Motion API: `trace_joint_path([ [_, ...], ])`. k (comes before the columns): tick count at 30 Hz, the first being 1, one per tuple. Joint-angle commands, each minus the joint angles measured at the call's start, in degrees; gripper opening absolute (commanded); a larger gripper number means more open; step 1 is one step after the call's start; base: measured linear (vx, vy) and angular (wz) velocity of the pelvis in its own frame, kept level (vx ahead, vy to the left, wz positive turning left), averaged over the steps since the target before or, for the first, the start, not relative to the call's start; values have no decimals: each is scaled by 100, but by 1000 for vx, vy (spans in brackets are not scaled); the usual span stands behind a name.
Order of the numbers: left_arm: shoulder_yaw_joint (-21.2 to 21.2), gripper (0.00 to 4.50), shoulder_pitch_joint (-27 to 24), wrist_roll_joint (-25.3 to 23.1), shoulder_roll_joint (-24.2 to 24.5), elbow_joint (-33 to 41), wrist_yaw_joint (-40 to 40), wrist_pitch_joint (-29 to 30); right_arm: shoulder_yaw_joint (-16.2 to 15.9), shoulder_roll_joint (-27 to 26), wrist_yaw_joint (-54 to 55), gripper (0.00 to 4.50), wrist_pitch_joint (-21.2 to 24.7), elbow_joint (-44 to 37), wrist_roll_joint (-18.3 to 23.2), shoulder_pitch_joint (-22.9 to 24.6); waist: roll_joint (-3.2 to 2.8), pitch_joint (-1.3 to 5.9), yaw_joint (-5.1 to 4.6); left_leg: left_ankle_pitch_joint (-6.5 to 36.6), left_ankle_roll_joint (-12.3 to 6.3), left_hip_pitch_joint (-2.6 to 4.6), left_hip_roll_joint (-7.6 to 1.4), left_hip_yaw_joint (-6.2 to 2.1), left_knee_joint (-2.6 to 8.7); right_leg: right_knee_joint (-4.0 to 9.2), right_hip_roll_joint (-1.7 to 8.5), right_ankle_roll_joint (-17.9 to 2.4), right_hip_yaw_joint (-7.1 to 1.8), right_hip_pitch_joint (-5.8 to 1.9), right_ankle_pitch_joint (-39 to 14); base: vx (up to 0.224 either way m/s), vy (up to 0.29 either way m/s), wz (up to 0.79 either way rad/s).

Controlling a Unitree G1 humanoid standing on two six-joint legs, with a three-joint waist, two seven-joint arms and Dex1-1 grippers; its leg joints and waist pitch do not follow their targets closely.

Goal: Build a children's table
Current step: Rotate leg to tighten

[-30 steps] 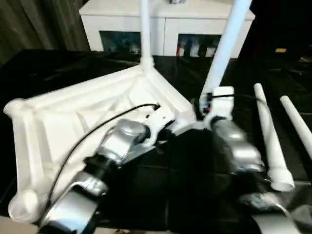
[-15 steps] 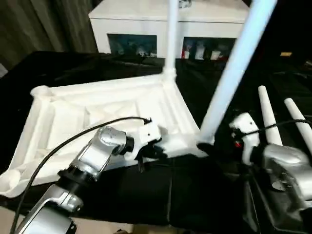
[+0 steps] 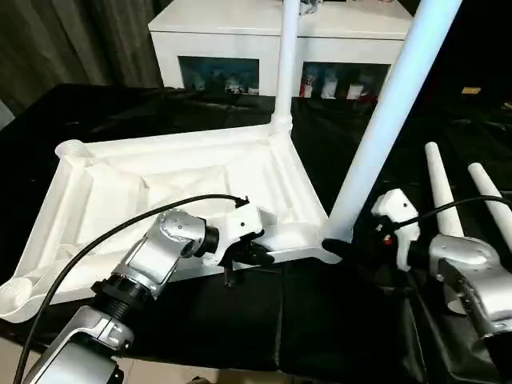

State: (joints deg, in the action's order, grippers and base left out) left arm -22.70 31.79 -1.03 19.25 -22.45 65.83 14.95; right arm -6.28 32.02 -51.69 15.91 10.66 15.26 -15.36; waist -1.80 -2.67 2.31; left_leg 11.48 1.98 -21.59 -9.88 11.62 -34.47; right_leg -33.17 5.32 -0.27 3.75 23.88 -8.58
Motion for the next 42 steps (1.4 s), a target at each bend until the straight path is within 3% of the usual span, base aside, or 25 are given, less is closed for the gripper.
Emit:
trace_joint_path([
  [1, 74, 0, 101, 242, -112, 195, 152, -250, -45, -39, 20, 362, -97, 195, -64, -103, 122, 369, -3, 957, -513, 73, -320, -144, 399, 360, 326, -1271, -231, -298, -1605, 0, 0, 0],
  [10, 68, 0, 115, 240, -102, 181, 172, -235, -14, -193, -51, 282, -218, 418, -50, -153, 113, 374, -3, 966, -524, 74, -318, -145, 393, 347, 323, -1313, -227, -309, -1531, 0, 0, 0],
  [19, 121, 0, 128, 241, -223, 11, 11, -178, 83, -480, 152, 275, -316, 677, 13, -110, 115, 372, -24, 982, -519, 83, -313, -142, 389, 351, 320, -1346, -224, -303, -1527, 0, 0, 0],
  [21, 184, 0, 168, 215, -338, -136, -211, -138, 146, -650, 445, 274, -345, 828, -27, -142, 122, 363, -40, 1050, -478, 78, -309, -142, 397, 359, 319, -1308, -224, -303, -1660, 0, 0, 0],
  [22, 272, 0, 251, 179, -521, -374, -542, -82, 220, -936, 943, 274, -401, 1076, -110, -218, 113, 339, -62, 1193, -406, 93, -297, -135, 404, 403, 314, -1266, -219, -273, -1903, 0, 0, 0],
  [23, 285, 0, 263, 174, -547, -409, -589, -74, 231, -977, 1013, 274, -413, 1115, -123, -231, 115, 343, -66, 1355, -289, 112, -291, -158, 419, 421, 321, -1188, -205, -291, -2188, 0, 0, 0],
  [26, 423, 0, 512, 55, -973, -942, -1347, 54, 366, -1662, 2226, 274, -552, 1817, -349, -556, 117, 339, -131, 1529, -173, 112, -287, -165, 431, 436, 319, -1141, -212, -247, -2316, 0, 0, 0],
  [28, 583, 0, 738, 33, -1323, -1310, -1969, 193, 399, -2121, 3079, 274, -706, 2314, -537, -869, 120, 350, -159, 1566, -78, 130, -274, -186, 436, 454, 327, -1105, -194, -286, -2355, 0, 0, 0],
  [29, 639, 0, 801, 45, -1418, -1409, -2134, 227, 419, -2246, 3263, 274, -740, 2433, -552, -961, 120, 350, -159, 1566, -78, 130, -274, -186, 436, 454, 327, -1105, -194, -286, -2355, 0, 0, 0],
  [30, 757, 0, 931, 69, -1608, -1613, -2487, 286, 446, -2493, 3645, 274, -817, 2674, -600, -1155, 120, 333, -205, 1717, -73, 157, -254, -174, 428, 492, 324, -1095, -190, -238, -2527, 0, 0, 0],
  [32, 891, 0, 1075, 83, -1800, -1844, -2919, 336, 461, -2750, 4007, 274, -889, 2929, -638, -1372, 116, 343, -236, 1728, -91, 140, -243, -181, 425, 507, 325, -1046, -178, -250, -2610, 0, 0, 0],
  [35, 1025, 0, 1238, 43, -1959, -2118, -3452, 344, 520, -3052, 4448, 274, -979, 3243, -651, -1627, 122, 342, -234, 1693, -184, 141, -242, -163, 419, 510, 324, -1054, -191, -235, -2499, 0, 0, 0],
  [36, 1091, 0, 1304, 25, -2018, -2238, -3647, 329, 581, -3175, 4601, 274, -1029, 3380, -661, -1724, 121, 361, -214, 1653, -211, 147, -245, -171, 422, 505, 319, -1042, -178, -261, -2445, 0, 0, 0],
  [39, 1128, 0, 1369, -41, -2076, -2352, -3849, 244, 604, -3383, 4938, 274, -1252, 3656, -802, -1924, 138, 368, -211, 1435, -280, 101, -256, -168, 425, 451, 333, -1127, -191, -279, -2134, 0, 0, 0],
  [42, 1070, 0, 1379, -130, -2071, -2407, -3762, 36, 755, -3521, 4838, 344, -1549, 3777, -757, -2003, 142, 370, -197, 1397, -375, 101, -258, -155, 420, 453, 339, -1147, -191, -286, -2035, 0, 0, 0],
])
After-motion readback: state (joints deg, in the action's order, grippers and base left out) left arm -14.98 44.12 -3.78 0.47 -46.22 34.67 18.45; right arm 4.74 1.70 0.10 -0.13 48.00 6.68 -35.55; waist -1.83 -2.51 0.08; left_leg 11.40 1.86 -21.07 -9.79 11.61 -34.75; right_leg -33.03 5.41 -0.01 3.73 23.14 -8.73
